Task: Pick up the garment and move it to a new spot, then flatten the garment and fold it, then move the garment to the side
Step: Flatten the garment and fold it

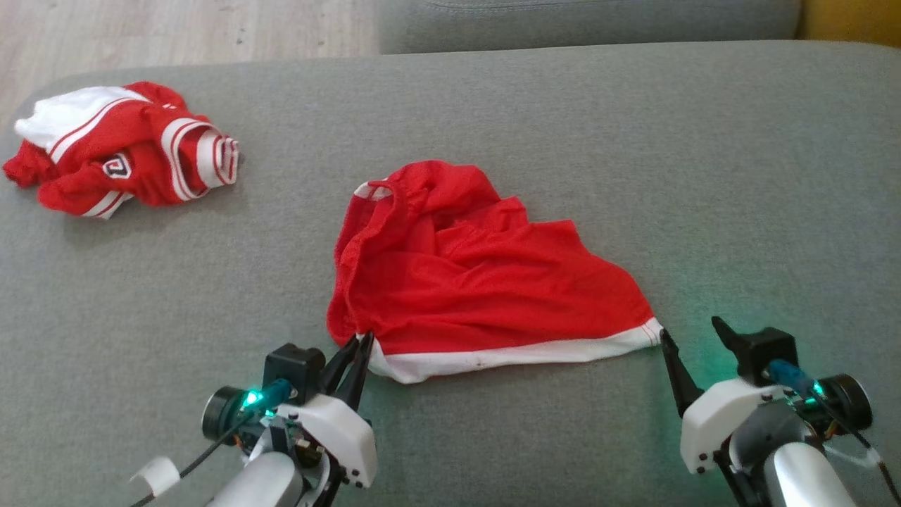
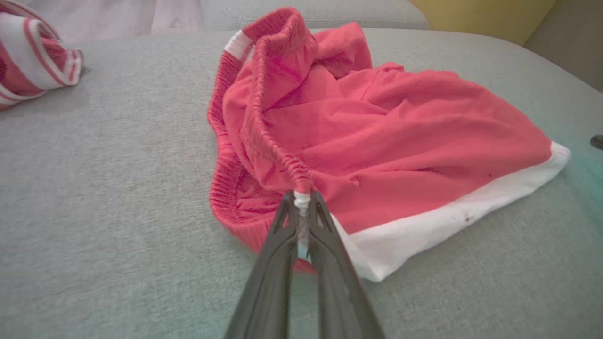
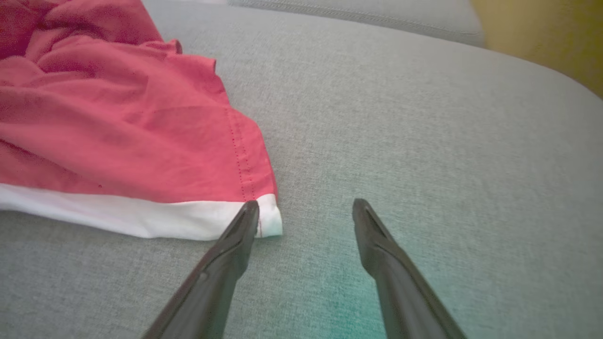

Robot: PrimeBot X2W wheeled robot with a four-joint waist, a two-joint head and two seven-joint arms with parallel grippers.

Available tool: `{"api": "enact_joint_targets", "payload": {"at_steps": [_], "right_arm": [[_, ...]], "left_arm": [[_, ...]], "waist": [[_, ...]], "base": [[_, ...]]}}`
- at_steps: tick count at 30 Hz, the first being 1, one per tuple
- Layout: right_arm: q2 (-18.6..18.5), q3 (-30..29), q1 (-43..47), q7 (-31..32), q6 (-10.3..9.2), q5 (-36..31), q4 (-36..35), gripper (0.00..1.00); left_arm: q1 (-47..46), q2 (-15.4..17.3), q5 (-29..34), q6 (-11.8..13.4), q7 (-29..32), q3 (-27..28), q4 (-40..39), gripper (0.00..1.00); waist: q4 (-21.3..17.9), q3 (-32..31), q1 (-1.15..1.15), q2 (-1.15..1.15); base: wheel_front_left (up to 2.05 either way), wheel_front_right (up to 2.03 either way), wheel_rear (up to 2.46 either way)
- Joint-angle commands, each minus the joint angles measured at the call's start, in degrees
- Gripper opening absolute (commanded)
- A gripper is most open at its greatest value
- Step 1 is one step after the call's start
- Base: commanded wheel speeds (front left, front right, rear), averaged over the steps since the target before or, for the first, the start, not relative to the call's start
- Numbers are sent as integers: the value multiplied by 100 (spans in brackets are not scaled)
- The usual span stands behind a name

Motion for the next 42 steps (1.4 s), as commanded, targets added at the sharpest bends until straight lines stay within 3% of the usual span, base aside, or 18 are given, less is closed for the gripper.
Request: {"api": "enact_joint_targets", "payload": {"at_steps": [1,9,10,13,16,18,19,25,30,38,42], "right_arm": [[-197,275,-293,112,43,52,-13,100],[-429,770,-595,240,43,325,501,100],[-443,830,-641,245,43,373,579,96],[-478,1023,-770,269,43,540,818,52],[-514,1188,-883,267,43,718,1062,33],[-521,1263,-936,252,43,839,1191,15],[-520,1279,-957,224,43,908,1237,0],[-497,1072,-1035,-124,43,1265,1168,0],[-560,805,-1122,-286,43,1479,683,0],[-727,208,-1233,-167,43,1580,-592,0],[-753,-90,-1239,153,43,1616,-1679,0]], "left_arm": [[-123,117,-49,102,-127,303,-282,0],[41,104,-142,236,-255,392,-495,0],[52,105,-149,245,-266,397,-512,0],[71,109,-169,264,-284,407,-551,0],[86,122,-192,271,-295,415,-581,0],[93,136,-203,284,-305,429,-598,0],[98,141,-214,292,-317,442,-611,0],[168,140,-467,253,-403,623,-838,0],[184,215,-710,172,-385,801,-1232,0],[-63,689,-967,70,6,1136,-2281,0],[-474,1080,-1041,68,470,1369,-3273,0]], "waist": [[72,9,0,0],[122,60,0,0],[124,67,0,0],[127,82,0,0],[135,81,0,0],[145,75,0,0],[149,69,0,0],[133,-37,0,0],[78,-193,0,0],[-1,-598,0,0],[-37,-888,0,0]], "base": [[0,0,0],[0,0,0],[0,0,0],[0,0,0],[0,0,0],[0,0,0],[0,0,0],[0,0,0],[0,0,0],[0,0,0],[0,0,0]]}}
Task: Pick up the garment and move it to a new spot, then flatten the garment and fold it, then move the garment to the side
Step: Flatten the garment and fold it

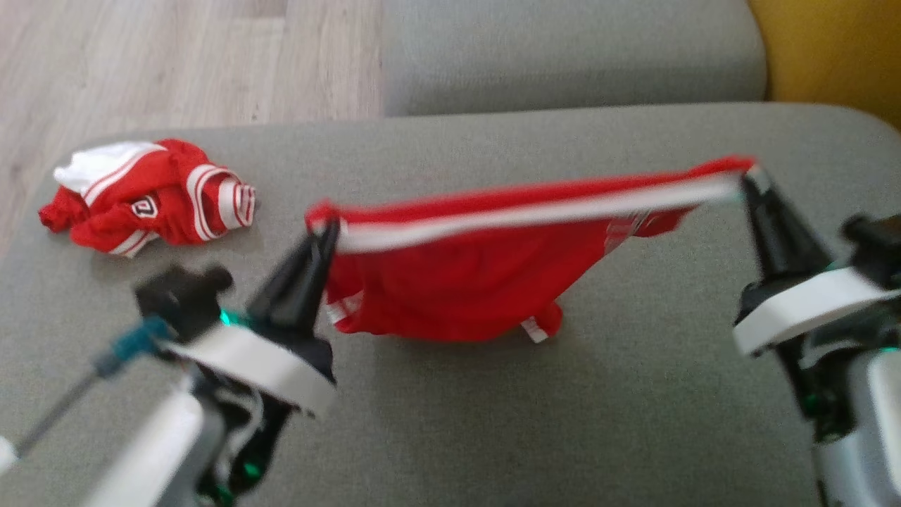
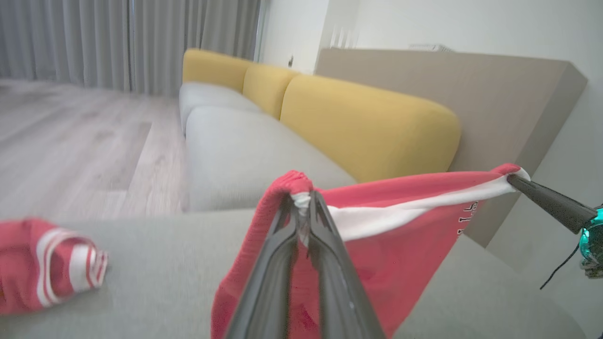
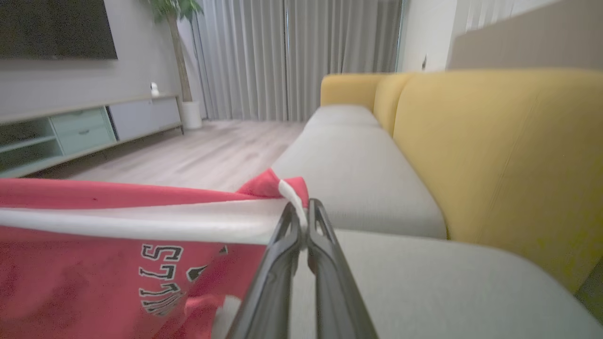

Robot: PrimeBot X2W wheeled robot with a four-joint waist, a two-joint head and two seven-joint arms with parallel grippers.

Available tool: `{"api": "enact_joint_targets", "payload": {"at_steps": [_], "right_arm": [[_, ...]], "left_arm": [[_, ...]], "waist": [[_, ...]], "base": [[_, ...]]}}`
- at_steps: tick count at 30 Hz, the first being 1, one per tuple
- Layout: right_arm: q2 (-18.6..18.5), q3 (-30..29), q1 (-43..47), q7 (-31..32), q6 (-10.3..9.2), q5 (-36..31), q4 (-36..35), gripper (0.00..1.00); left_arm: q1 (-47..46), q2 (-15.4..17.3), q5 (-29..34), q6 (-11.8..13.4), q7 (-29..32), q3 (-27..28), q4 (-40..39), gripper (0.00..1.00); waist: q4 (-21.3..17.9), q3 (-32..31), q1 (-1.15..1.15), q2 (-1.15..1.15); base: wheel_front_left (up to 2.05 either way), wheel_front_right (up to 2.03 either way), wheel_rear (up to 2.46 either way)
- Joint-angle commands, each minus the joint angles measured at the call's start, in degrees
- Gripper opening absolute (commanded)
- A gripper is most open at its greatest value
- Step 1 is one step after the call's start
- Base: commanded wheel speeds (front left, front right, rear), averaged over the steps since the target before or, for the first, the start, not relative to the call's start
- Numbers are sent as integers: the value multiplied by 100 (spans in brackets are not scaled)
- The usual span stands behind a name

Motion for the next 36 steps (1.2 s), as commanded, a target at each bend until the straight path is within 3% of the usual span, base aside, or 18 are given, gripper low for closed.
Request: {"api": "enact_joint_targets", "payload": {"at_steps": [1,9,15,20,25,31,36], "right_arm": [[-140,-82,-328,108,37,42,-542,0],[-64,-429,-480,681,37,-27,-1987,0],[-74,-314,-574,1167,37,-85,-2386,0],[8,-52,-1025,1355,37,47,-1804,0],[90,264,-2302,1272,37,162,-805,0],[282,141,-4060,663,37,-201,377,0],[504,67,-4532,220,37,-477,904,0]], "left_arm": [[-647,272,-47,39,137,445,-499,0],[-1568,631,-116,64,967,648,-1447,0],[-2034,554,-469,20,1441,628,-1324,0],[-2420,459,-579,-171,1674,461,-558,0],[-3388,217,-630,-439,1719,501,422,0],[-4842,-37,-386,-765,1327,674,1577,0],[-5364,-236,-338,-953,1006,705,2139,0]], "waist": [[-33,-140,1,0],[-107,-329,1,0],[-205,-175,1,0],[-348,283,1,0],[-539,1016,1,0],[-682,1646,1,0],[-713,2017,1,0]], "base": [[0,0,0],[0,0,0],[0,0,0],[0,0,0],[0,0,0],[0,0,0],[0,0,0]]}}
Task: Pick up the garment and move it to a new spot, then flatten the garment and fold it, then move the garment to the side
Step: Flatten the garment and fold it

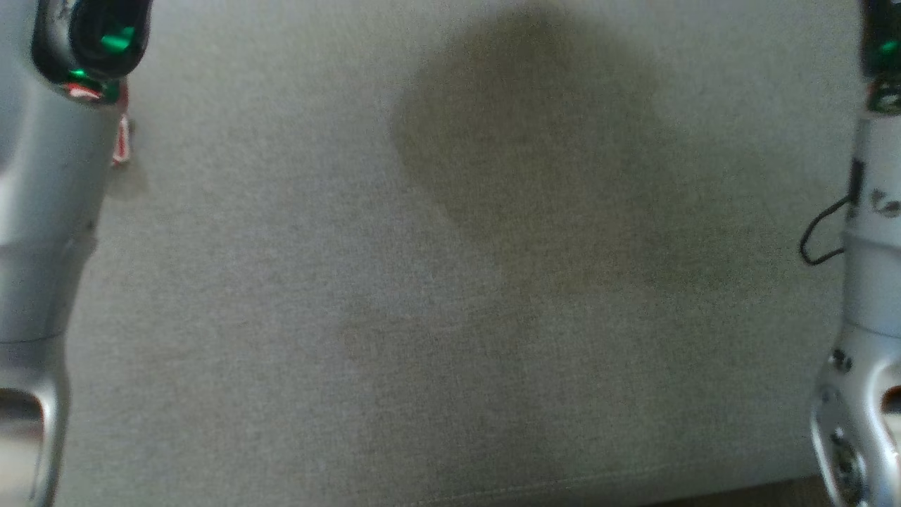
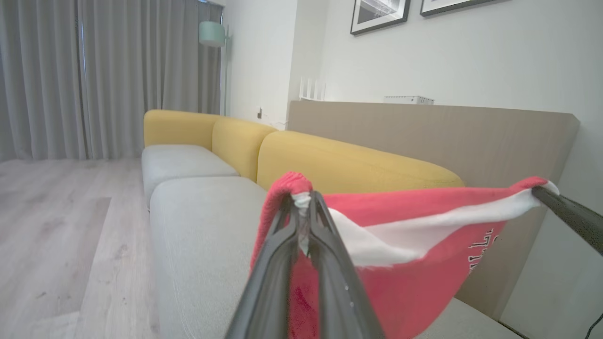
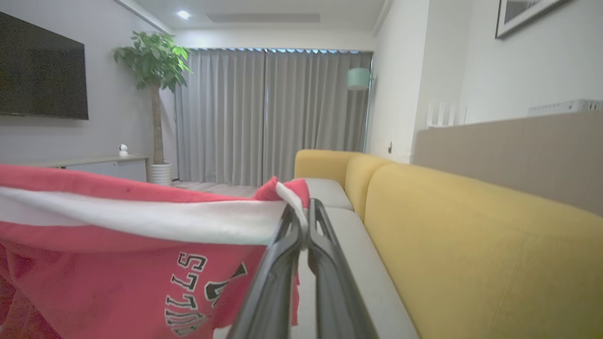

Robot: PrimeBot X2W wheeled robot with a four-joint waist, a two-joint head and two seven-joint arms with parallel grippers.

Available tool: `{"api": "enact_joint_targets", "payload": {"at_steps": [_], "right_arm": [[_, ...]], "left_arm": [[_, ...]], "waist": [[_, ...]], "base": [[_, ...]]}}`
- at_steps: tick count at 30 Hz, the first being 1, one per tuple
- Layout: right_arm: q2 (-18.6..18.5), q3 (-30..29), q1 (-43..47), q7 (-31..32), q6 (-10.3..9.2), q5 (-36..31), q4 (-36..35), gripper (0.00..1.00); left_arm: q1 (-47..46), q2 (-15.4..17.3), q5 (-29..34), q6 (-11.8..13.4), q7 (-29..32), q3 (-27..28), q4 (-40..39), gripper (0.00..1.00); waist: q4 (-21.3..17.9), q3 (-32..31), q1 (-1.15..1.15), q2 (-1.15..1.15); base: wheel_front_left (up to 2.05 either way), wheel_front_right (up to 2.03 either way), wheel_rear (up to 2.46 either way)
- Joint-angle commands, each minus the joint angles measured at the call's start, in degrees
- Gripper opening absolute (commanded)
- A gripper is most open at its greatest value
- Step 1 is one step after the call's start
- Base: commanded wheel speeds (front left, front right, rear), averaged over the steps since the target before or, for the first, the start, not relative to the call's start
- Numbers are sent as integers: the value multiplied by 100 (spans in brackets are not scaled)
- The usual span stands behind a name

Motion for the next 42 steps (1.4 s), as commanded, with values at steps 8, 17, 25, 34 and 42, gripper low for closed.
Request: {"api": "enact_joint_targets", "payload": {"at_steps": [8,17,25,34,42], "right_arm": [[345,267,1191,-561,37,127,333,0],[405,254,2981,-926,37,258,119,0],[413,-12,4908,-776,37,443,-918,0],[414,-388,6594,-56,37,371,-2595,0],[414,-725,6303,374,37,351,-2622,0]], "left_arm": [[1076,-109,-151,-252,-631,-133,343,0],[3006,-252,-447,-337,-1345,-403,62,0],[4775,-253,-480,27,-1733,-695,-922,0],[6434,-125,-766,724,-1622,-921,-2362,0],[6326,-337,-835,942,-1527,-940,-2310,0]], "waist": [[-44,403,-2,0],[23,-75,-2,0],[38,-860,-2,0],[-1,-1423,-2,0],[326,-1050,-2,0]], "base": [[0,0,0],[0,0,0],[0,0,0],[0,0,0],[0,0,0]]}}
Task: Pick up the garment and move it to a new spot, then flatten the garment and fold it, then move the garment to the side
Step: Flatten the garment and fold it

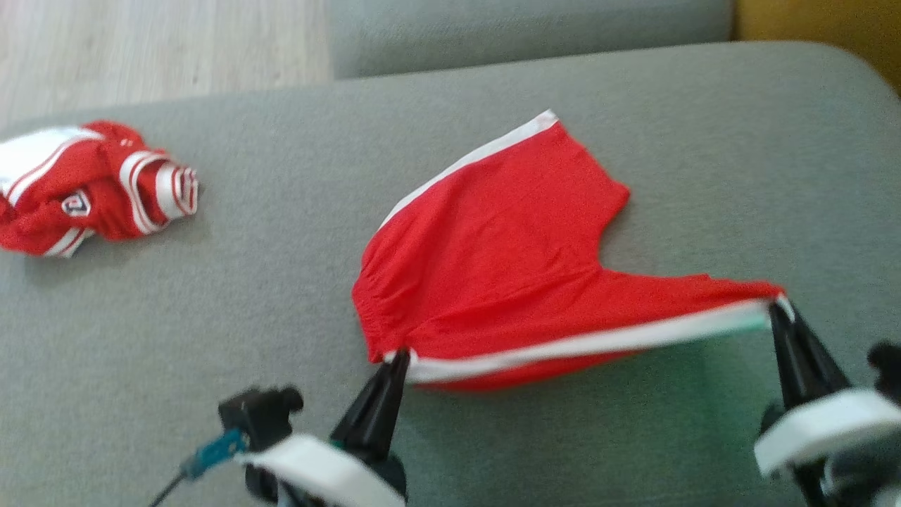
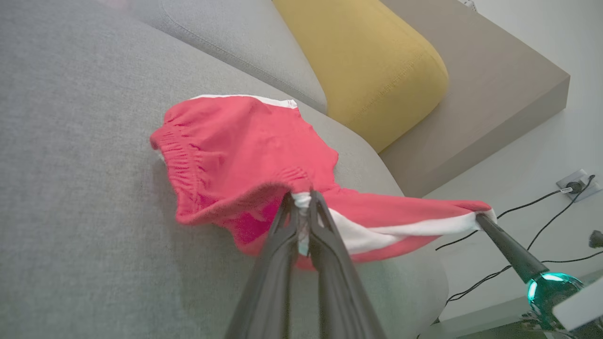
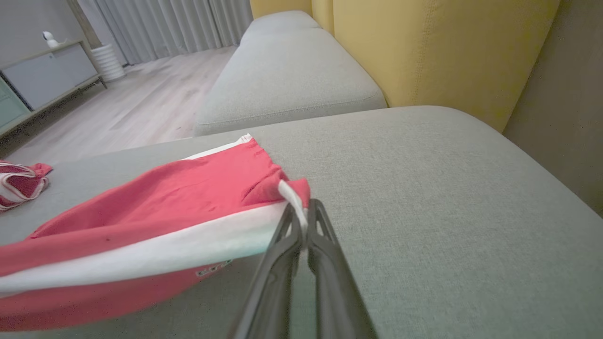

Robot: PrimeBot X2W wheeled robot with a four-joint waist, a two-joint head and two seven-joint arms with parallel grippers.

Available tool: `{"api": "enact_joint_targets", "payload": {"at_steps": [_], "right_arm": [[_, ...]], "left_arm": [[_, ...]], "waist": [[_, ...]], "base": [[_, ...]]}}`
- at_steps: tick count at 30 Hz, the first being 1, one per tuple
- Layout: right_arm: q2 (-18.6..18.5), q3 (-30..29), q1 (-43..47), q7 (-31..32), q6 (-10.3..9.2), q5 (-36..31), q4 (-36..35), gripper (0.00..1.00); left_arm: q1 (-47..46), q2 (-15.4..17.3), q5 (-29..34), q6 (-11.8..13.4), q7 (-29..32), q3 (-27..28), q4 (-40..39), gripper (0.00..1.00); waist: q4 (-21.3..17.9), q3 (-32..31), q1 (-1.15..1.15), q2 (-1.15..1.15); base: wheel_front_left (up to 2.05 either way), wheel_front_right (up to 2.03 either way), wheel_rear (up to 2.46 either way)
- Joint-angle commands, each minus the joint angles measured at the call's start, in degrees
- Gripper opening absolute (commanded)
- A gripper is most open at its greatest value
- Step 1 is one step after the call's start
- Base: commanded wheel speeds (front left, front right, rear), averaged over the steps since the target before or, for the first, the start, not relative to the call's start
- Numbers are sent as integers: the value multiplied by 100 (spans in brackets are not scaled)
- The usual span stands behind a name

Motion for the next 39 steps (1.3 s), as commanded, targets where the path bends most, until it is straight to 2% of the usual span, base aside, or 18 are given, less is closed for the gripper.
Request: {"api": "enact_joint_targets", "payload": {"at_steps": [1,7,14,15,24,25,27,28,29,30,31,39], "right_arm": [[-49,61,-550,54,37,-80,-123,0],[-69,0,-1825,434,37,-365,664,0],[-487,288,-3861,831,37,-681,2185,0],[-487,288,-3861,831,37,-681,2185,0],[-675,777,-5370,715,37,-971,3811,0],[-668,793,-5471,665,37,-993,3969,7],[-626,782,-5651,535,37,-1023,4269,36],[-598,752,-5728,456,37,-1039,4405,57],[-577,702,-5797,349,37,-1080,4524,100],[-557,663,-5854,251,37,-1135,4640,100],[-530,630,-5900,134,37,-1174,4742,100],[-485,508,-6044,-651,37,-1235,5317,100]], "left_arm": [[-481,-58,-3,-1,-3,189,-107,0],[-1300,-448,32,-117,-16,231,445,0],[-2538,-941,-58,-146,56,463,1447,0],[-2538,-941,-58,-146,56,463,1447,0],[-3344,-1211,-183,-229,26,531,2512,0],[-3390,-1230,-188,-229,5,526,2594,0],[-3463,-1263,-201,-235,-40,508,2720,0],[-3492,-1276,-198,-237,-72,498,2767,11],[-3515,-1287,-197,-246,-106,487,2803,41],[-3533,-1297,-199,-265,-135,468,2832,94],[-3541,-1307,-204,-292,-157,443,2849,100],[-3305,-1218,0,-372,-542,292,2593,100]], "waist": [[174,228,0,0],[489,767,0,0],[778,1393,0,0],[778,1393,0,0],[1070,1744,0,0],[1091,1761,0,0],[1118,1788,0,0],[1127,1798,0,0],[1135,1808,0,0],[1141,1812,0,0],[1146,1813,0,0],[1122,1645,0,0]], "base": [[0,0,0],[0,0,0],[0,0,0],[0,0,0],[0,0,0],[0,0,0],[0,0,0],[0,0,0],[0,0,0],[0,0,0],[0,0,0],[0,0,0]]}}
